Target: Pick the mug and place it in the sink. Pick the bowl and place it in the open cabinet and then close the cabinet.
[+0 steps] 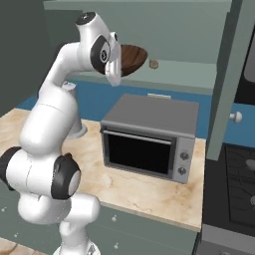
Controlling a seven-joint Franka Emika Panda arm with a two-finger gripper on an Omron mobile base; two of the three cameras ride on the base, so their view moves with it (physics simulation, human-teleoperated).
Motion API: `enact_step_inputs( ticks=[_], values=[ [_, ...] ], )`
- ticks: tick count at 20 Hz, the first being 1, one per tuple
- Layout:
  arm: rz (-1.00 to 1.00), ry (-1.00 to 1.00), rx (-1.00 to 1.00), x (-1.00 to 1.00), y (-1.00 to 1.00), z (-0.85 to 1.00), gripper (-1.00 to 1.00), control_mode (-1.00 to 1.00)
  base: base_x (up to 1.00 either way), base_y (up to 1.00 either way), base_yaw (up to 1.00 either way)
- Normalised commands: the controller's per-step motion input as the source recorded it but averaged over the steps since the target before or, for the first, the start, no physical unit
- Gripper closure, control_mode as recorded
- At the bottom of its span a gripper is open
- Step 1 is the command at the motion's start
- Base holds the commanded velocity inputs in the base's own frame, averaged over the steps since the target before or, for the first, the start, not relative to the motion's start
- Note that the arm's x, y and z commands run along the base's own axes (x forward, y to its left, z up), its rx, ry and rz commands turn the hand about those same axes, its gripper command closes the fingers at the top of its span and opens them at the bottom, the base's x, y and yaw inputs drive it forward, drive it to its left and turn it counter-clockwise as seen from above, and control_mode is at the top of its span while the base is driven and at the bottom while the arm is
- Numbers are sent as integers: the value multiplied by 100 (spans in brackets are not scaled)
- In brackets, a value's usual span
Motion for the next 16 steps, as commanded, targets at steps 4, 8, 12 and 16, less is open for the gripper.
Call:
enact_step_inputs(
  ticks=[4,8,12,16],
  values=[
    [0,3,-5,59,0,0,100,-100,0,0,0],
    [0,0,-4,56,0,0,100,-100,0,0,0],
    [0,0,-1,29,15,0,100,-100,0,0,0],
    [0,0,0,32,16,0,-100,-100,0,0,0]
  ],
)
